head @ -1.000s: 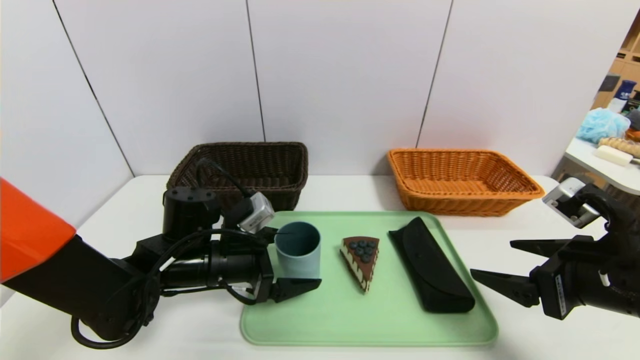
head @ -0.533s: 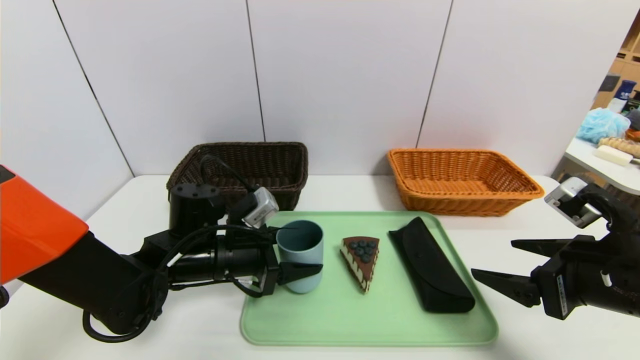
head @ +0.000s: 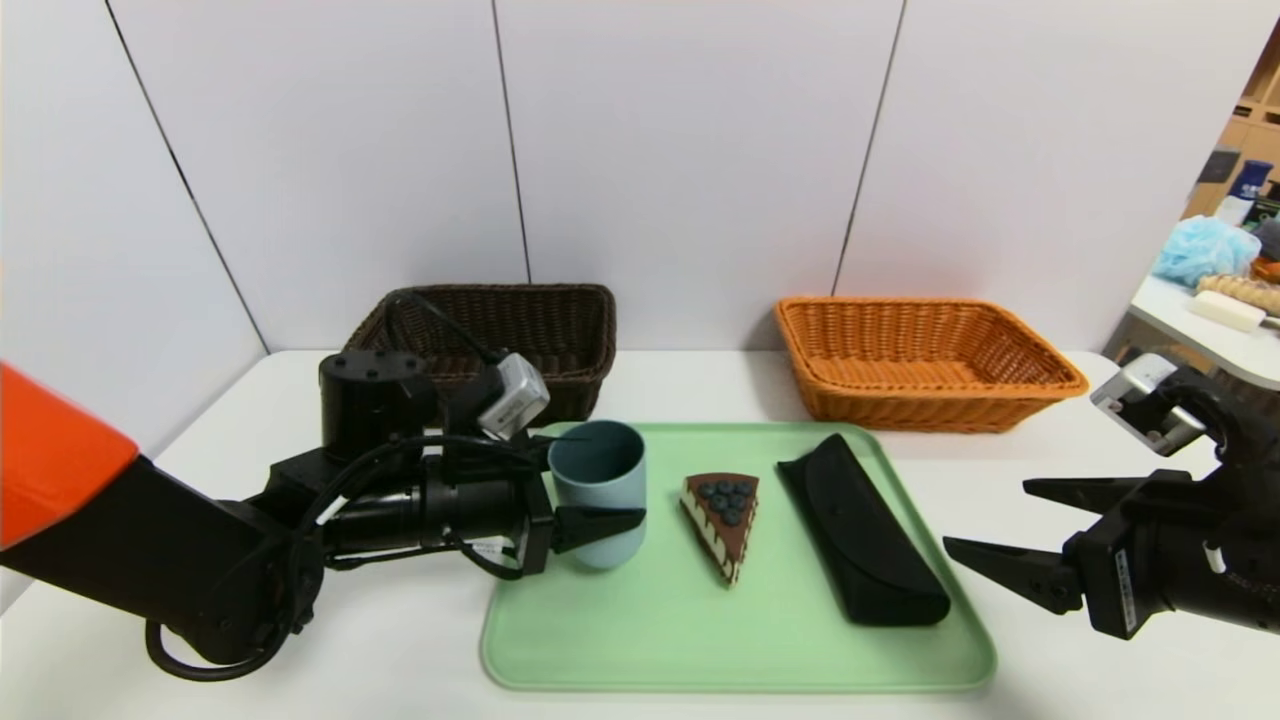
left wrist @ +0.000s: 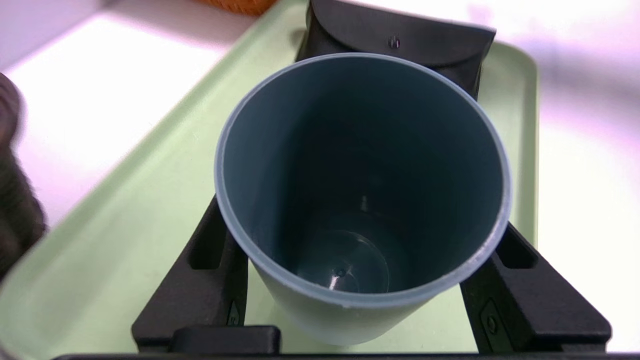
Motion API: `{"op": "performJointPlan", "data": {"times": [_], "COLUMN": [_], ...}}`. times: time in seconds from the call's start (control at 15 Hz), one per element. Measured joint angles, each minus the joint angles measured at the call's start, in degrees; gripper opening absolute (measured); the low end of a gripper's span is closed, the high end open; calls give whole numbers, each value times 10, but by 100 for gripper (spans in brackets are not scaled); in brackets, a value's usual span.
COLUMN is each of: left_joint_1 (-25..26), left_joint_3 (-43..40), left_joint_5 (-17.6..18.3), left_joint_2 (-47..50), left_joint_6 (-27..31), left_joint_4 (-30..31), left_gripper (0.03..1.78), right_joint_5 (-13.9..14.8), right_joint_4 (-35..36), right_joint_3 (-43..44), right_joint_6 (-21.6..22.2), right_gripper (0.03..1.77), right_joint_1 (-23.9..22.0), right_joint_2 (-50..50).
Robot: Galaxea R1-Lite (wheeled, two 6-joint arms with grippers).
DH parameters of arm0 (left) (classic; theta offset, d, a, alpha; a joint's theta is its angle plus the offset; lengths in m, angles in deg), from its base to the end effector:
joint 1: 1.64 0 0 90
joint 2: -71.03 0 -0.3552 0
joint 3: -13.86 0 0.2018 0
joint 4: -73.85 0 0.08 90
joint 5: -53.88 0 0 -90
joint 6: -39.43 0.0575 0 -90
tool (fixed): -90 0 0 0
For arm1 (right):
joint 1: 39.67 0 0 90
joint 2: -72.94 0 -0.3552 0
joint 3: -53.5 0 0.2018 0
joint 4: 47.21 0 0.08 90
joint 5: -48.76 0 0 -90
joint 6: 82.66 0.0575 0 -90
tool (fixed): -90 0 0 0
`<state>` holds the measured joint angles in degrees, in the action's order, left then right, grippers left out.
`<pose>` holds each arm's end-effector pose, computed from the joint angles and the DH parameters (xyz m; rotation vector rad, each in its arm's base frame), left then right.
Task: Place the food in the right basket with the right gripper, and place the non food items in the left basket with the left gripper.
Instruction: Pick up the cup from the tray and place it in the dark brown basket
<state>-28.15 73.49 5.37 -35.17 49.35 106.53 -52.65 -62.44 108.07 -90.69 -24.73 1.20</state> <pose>0.3027 -0.1936 0.1650 0.1180 0.1521 -1.1991 0.1871 0.0617 0.2047 -0.1515 0.5379 0.4868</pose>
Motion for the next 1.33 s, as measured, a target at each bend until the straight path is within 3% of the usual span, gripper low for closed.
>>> {"op": "performJointPlan", "data": {"times": [0.33, 0.73, 1.0, 1.33], "left_joint_1": [32, 112, 160, 177], "left_joint_3": [68, 216, 297, 369], "left_joint_5": [-8, -15, -25, -41], "left_joint_2": [49, 35, -21, -80], "left_joint_6": [-28, -32, -32, -33], "left_joint_4": [-33, -156, -163, -166], "left_gripper": [114, 114, 114, 114], "right_joint_5": [-1, 0, 0, 0], "right_joint_4": [0, 0, 0, 0], "right_joint_3": [-2, -2, -3, -5], "right_joint_6": [1, 0, 0, 2], "right_gripper": [170, 170, 170, 170], "right_joint_1": [0, 0, -3, -7], "right_joint_2": [6, 9, 9, 9]}}
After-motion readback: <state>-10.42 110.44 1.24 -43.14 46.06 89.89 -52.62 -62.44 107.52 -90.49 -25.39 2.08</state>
